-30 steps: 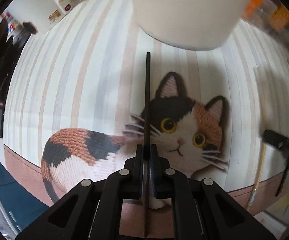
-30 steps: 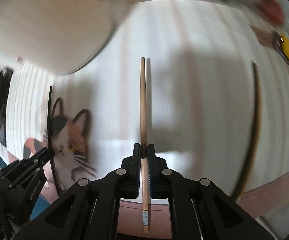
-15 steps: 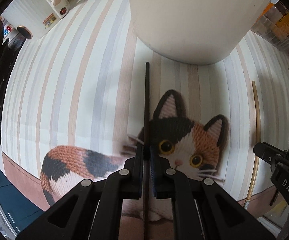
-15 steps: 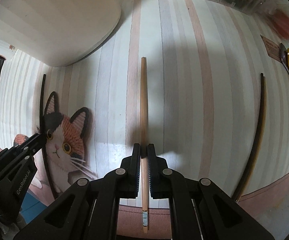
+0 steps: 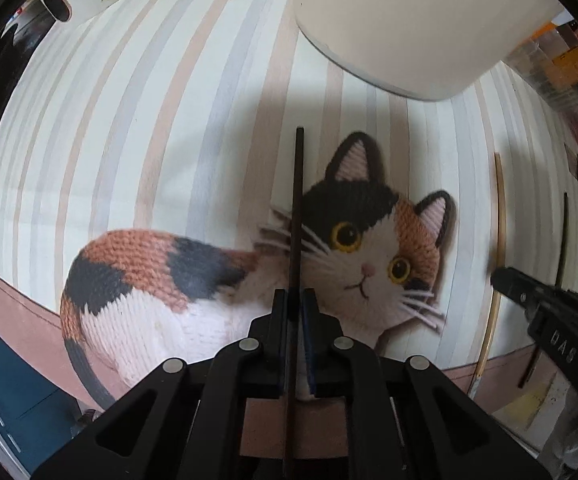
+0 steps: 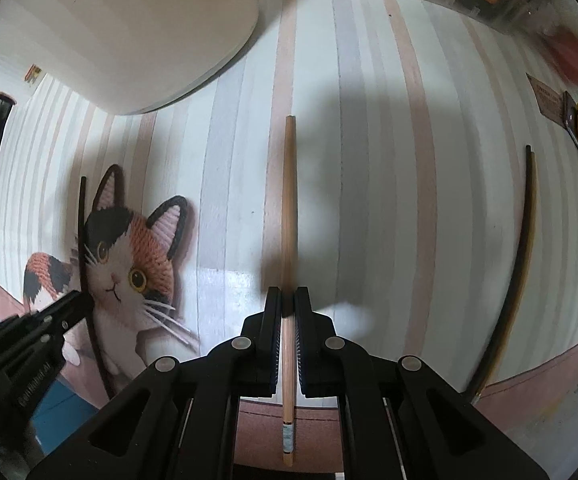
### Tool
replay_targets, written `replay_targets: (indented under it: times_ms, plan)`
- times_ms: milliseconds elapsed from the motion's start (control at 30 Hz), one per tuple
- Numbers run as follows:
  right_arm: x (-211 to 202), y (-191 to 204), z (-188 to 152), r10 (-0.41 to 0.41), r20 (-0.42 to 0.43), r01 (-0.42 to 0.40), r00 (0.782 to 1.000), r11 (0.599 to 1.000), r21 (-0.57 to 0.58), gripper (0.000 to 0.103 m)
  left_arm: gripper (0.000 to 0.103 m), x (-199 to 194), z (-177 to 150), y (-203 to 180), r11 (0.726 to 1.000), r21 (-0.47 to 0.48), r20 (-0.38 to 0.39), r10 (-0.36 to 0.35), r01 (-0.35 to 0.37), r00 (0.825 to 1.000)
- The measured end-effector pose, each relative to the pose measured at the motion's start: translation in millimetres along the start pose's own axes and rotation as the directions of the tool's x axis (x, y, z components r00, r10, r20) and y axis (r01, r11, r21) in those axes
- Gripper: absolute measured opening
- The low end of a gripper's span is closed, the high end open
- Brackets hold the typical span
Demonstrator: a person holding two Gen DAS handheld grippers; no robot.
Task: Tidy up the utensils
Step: 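Lift both chopsticks upright and carry them over the beige holder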
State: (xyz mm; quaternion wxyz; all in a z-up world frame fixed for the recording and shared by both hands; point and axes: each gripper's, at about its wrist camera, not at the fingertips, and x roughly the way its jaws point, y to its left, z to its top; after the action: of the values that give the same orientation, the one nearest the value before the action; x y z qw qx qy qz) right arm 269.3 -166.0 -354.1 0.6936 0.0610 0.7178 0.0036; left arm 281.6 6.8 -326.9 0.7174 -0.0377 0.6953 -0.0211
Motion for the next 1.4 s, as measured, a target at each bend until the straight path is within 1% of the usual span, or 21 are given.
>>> replay_targets:
  times_ms: [33, 67, 200, 333, 367, 467, 500, 533, 567, 633, 733, 867, 900, 967, 1067, 1200, 1267, 1400]
  plan:
    - [0, 3, 0, -0.010, -0.004, 0.010, 1.000, 1.000, -0.009, 0.007, 0.008, 0, 4, -2, 1.000, 0.007, 0.002, 0.008, -0.008, 1.000]
    - [1, 5, 0, -0.016, -0.007, 0.016, 1.000, 1.000, -0.012, 0.007, 0.008, -2, -3, 4, 1.000, 0.015, 0.006, 0.014, -0.014, 1.000]
    - [6, 15, -1, -0.039, -0.015, 0.038, 0.999, 0.999, -0.024, 0.008, 0.008, -1, 9, -7, 0.998, 0.050, 0.025, 0.048, -0.049, 0.999]
    - [8, 18, -2, -0.024, -0.024, 0.024, 0.999, 1.000, -0.002, 0.008, 0.008, 1, 18, -11, 0.996, 0.057, 0.035, 0.060, -0.062, 0.998]
    - [6, 16, 2, -0.019, -0.027, 0.019, 0.999, 1.000, 0.002, 0.008, 0.008, 0, 13, -11, 0.996, 0.058, 0.037, 0.060, -0.063, 0.998]
    - [9, 8, 3, -0.016, -0.031, 0.016, 0.999, 1.000, 0.004, 0.008, 0.008, 5, 15, -17, 0.996, 0.060, 0.038, 0.063, -0.065, 0.997]
    - [7, 4, 1, -0.019, -0.030, 0.019, 0.999, 1.000, 0.002, 0.008, 0.008, 4, 6, -17, 0.996, 0.060, 0.040, 0.063, -0.065, 0.997]
    - [6, 5, 0, -0.025, -0.029, 0.025, 0.999, 1.000, 0.000, 0.008, 0.008, 5, 8, -18, 0.996, 0.062, 0.041, 0.065, -0.067, 0.997]
    - [6, 1, -2, -0.030, -0.027, 0.030, 0.999, 1.000, -0.004, 0.008, 0.008, 1, -2, -23, 0.996, 0.064, 0.042, 0.067, -0.070, 0.997]
    - [9, 2, 1, -0.044, -0.023, 0.044, 0.999, 0.999, -0.010, 0.008, 0.008, -3, -11, -21, 0.995, 0.070, 0.045, 0.070, -0.073, 0.997]
    - [9, 12, 0, -0.067, -0.015, 0.067, 0.998, 0.998, -0.016, 0.008, 0.005, -7, -14, -27, 0.995, 0.076, 0.047, 0.067, -0.071, 0.997]
    - [1, 23, 0, -0.086, -0.004, 0.086, 0.996, 0.996, -0.021, 0.007, 0.003, -1, -14, -17, 0.996, 0.066, 0.060, 0.051, -0.055, 0.997]
    - [1, 24, -2, -0.083, 0.002, 0.083, 0.997, 0.996, -0.013, 0.007, 0.003, 0, -14, -12, 0.997, 0.056, 0.065, 0.047, -0.051, 0.997]
    - [1, 21, -5, -0.066, 0.017, 0.066, 0.998, 0.998, 0.002, 0.007, 0.003, 0, -14, -2, 0.997, 0.039, 0.077, 0.062, -0.065, 0.995]
    - [-3, 12, -11, -0.032, 0.041, 0.030, 0.999, 0.999, 0.043, 0.007, 0.003, -14, -17, 9, 0.998, 0.020, 0.112, 0.061, -0.064, 0.992]
    - [-24, 5, -18, -0.018, 0.111, 0.011, 0.994, 0.998, 0.066, 0.007, 0.003, -39, -18, 21, 0.998, 0.000, 0.179, 0.058, -0.059, 0.982]
    - [-37, 7, -20, -0.029, 0.156, 0.019, 0.987, 0.998, 0.061, 0.007, 0.003, -56, -19, 26, 0.999, -0.014, 0.216, 0.049, -0.047, 0.975]
    - [-65, 17, -24, -0.063, 0.261, 0.057, 0.963, 0.998, 0.029, 0.007, 0.003, -82, -22, 31, 0.999, -0.025, 0.276, 0.044, -0.039, 0.960]
